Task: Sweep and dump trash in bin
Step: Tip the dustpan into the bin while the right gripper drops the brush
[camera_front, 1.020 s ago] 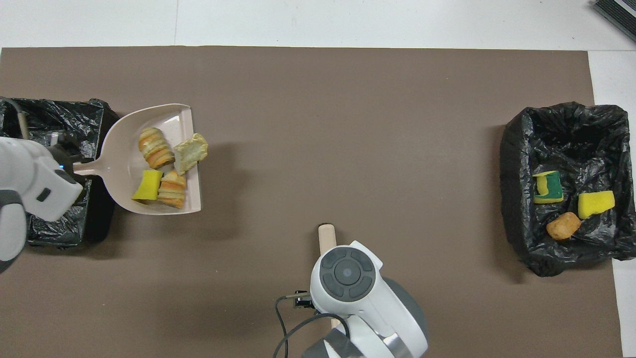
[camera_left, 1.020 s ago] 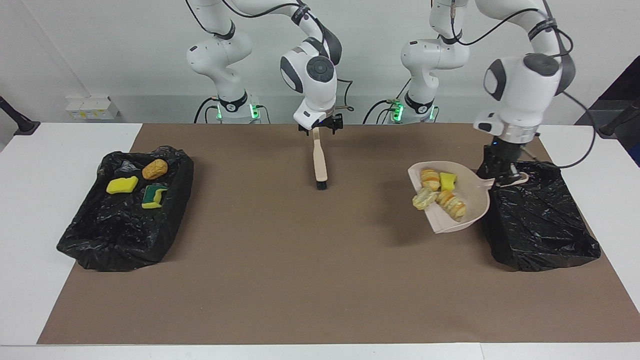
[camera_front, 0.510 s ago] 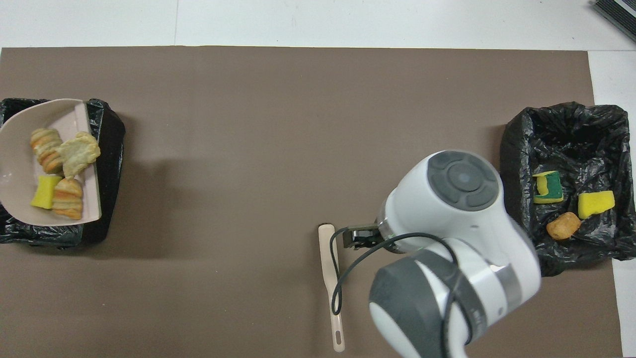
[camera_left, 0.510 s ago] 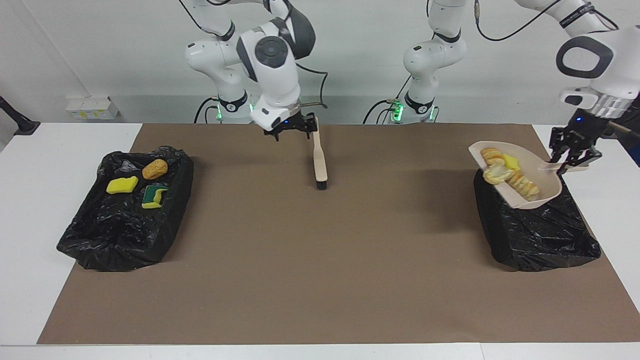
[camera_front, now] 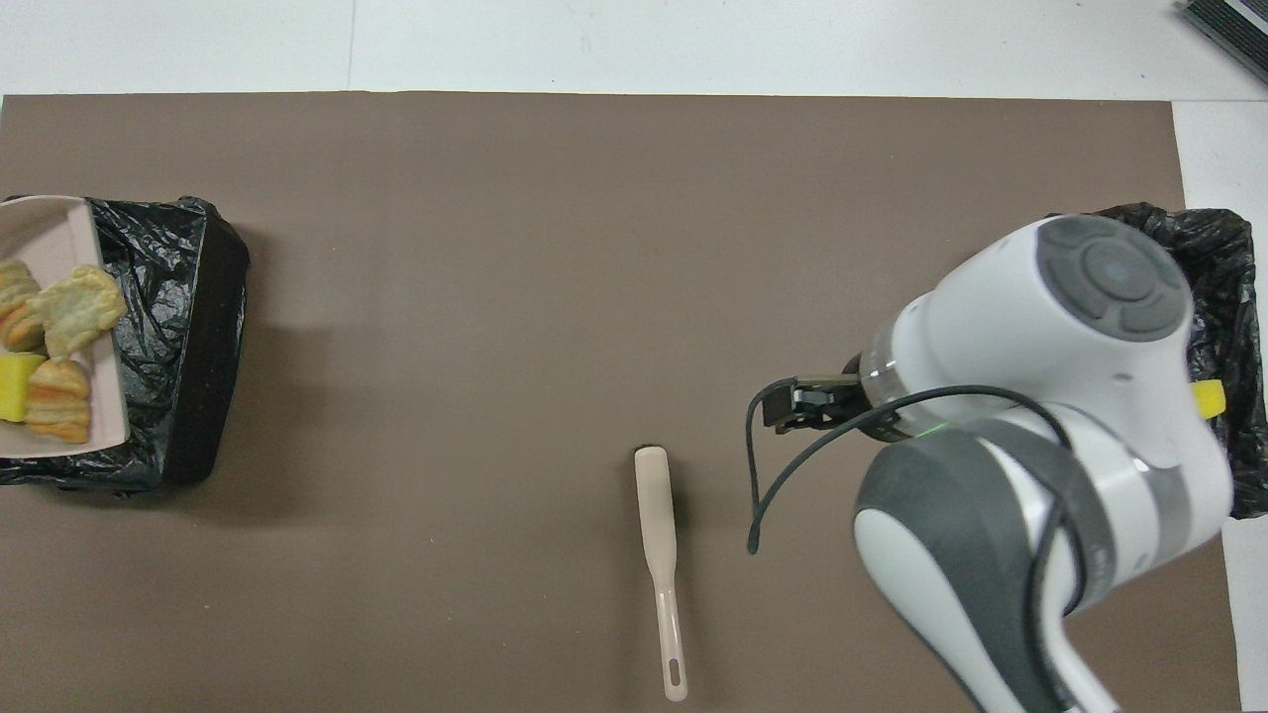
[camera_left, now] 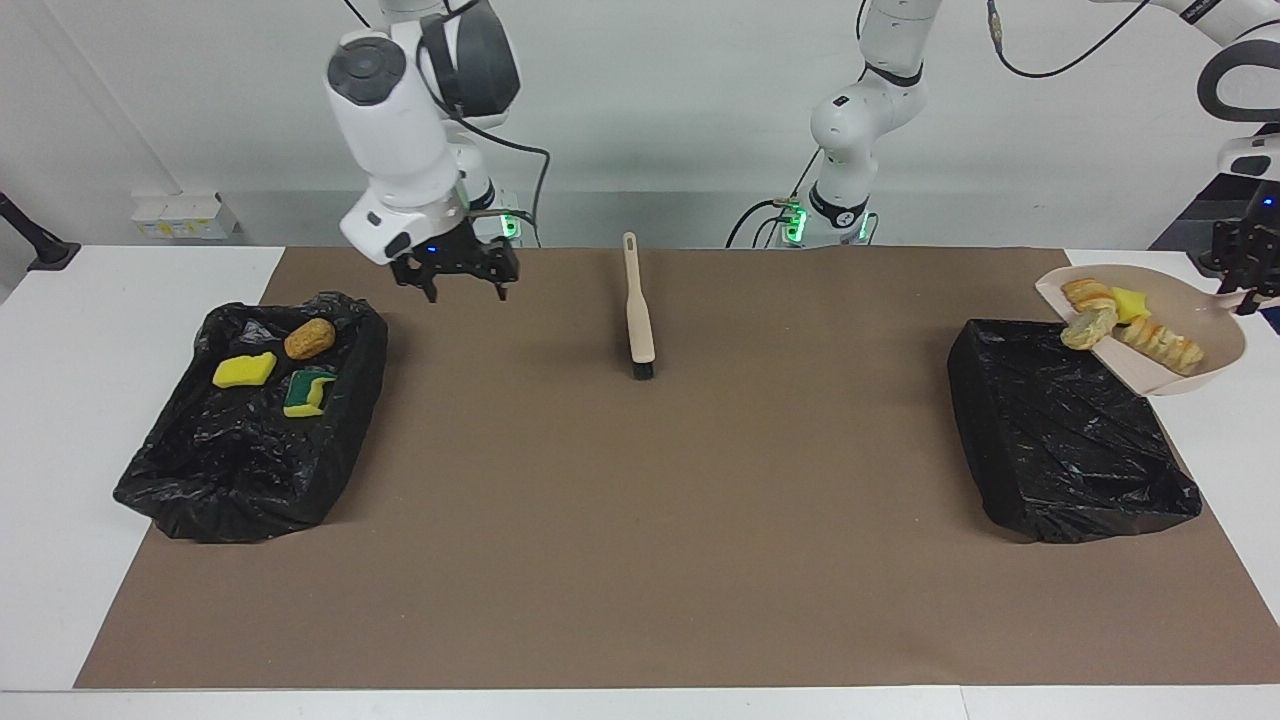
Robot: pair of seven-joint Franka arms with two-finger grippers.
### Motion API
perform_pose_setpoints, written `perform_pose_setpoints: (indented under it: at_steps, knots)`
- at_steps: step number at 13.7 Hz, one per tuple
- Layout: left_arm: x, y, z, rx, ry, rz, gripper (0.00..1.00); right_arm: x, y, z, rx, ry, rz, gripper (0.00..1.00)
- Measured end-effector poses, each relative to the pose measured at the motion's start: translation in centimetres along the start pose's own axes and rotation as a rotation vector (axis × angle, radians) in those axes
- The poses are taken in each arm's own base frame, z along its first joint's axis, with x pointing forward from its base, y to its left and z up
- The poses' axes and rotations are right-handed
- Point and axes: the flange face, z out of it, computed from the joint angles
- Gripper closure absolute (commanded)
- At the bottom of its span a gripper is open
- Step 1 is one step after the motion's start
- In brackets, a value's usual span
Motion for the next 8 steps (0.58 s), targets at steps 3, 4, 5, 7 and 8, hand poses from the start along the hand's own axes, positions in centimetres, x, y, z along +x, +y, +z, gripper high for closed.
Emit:
perform_pose_setpoints:
  at_steps: [3, 4, 5, 7, 8]
  knots:
    - [0.0, -0.9, 0.7, -0.031, -0.138, 0.078, 1.00, 0.0, 6.4, -2.8, -0.029, 0.034, -0.060, 0.00]
    - [0.3, -1.3, 0.7, -0.038, -0.185, 0.098, 1.00, -0.1, 8.1, -3.6, -0.027, 0.038, -0.047, 0.00]
    - [1.0, -1.8, 0.7, -0.045, -0.228, 0.118, 1.00, -0.3, 9.3, -4.2, -0.025, 0.039, -0.031, 0.00]
    - [2.9, -2.9, 0.5, -0.060, -0.325, 0.138, 1.00, -0.5, 10.7, -4.9, -0.015, 0.021, -0.008, 0.00]
    - [3.9, -3.4, 0.5, -0.066, -0.384, 0.142, 1.00, -0.5, 11.0, -5.0, -0.008, 0.005, -0.001, 0.00]
